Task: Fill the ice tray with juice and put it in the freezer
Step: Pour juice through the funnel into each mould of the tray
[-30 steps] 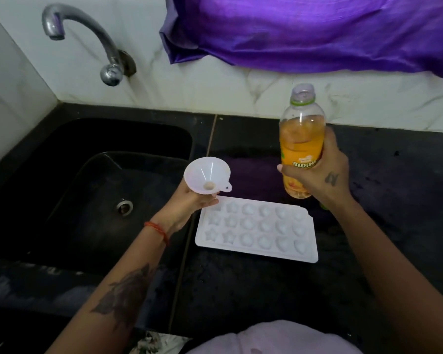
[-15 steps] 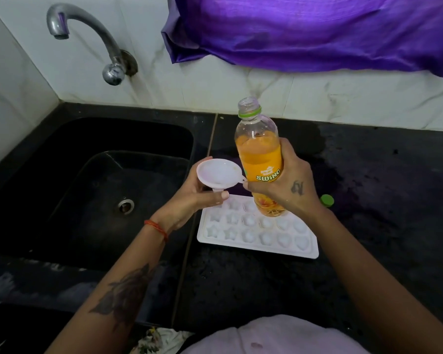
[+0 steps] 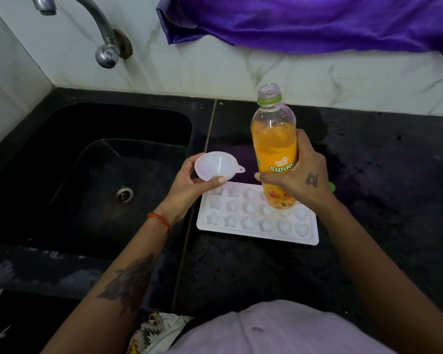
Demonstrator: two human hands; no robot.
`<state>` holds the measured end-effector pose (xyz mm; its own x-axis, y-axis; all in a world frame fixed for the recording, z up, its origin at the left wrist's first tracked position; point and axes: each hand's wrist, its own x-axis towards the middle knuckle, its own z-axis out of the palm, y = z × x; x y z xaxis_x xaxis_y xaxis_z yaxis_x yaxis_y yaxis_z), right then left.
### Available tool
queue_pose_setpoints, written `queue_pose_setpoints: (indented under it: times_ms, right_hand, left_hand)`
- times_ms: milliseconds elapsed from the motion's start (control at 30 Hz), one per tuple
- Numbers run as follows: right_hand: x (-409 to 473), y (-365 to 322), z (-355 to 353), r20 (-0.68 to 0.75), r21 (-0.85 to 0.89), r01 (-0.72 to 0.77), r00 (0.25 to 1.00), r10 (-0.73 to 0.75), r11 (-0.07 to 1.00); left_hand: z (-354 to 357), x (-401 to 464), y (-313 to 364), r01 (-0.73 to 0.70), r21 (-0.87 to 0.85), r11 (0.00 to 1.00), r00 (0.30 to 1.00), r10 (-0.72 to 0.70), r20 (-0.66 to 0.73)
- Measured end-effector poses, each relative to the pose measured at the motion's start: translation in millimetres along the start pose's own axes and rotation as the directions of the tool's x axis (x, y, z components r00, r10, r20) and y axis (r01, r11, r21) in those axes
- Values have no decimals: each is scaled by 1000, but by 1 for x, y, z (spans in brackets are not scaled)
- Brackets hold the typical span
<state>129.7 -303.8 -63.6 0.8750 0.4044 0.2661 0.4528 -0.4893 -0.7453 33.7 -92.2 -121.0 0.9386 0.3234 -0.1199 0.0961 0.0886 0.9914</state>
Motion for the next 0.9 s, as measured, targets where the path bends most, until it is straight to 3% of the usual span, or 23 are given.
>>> queue_pose_setpoints:
  times_ms: [267, 633, 900]
  right_hand:
    - [-4, 1, -18, 51, -202, 64, 997, -55, 977]
    - [-6, 10, -30, 170, -530, 166, 982, -88, 832]
    - [-7, 14, -31, 240, -617, 195, 969, -54, 762]
  left_hand:
    - [-1, -4, -10, 16, 16, 1000, 999, -17, 36]
    - [-5, -5, -10, 9, -18, 1000, 998, -8, 64]
    - [-8, -6, -9, 34, -40, 999, 998, -31, 58]
